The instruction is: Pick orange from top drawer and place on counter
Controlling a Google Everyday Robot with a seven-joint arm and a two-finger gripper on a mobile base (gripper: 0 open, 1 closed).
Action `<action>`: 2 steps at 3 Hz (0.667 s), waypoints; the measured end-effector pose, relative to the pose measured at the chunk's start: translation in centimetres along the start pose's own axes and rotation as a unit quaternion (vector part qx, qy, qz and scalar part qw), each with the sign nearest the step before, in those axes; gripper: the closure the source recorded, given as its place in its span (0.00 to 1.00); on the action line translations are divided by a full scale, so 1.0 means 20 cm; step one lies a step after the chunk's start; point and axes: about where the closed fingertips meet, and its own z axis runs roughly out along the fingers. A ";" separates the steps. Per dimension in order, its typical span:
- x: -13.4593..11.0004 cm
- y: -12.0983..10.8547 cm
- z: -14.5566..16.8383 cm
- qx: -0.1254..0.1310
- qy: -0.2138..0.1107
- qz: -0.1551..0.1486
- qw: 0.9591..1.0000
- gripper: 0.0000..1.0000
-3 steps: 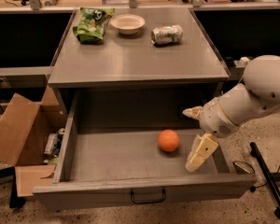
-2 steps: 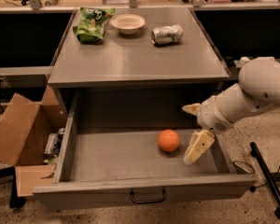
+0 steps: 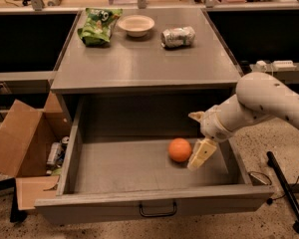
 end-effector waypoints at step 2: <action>0.08 -0.07 0.23 -0.004 -0.004 0.001 1.000 0.00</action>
Offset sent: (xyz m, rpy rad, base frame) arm 0.0279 0.0109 -0.0692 0.0088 0.0161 -0.0007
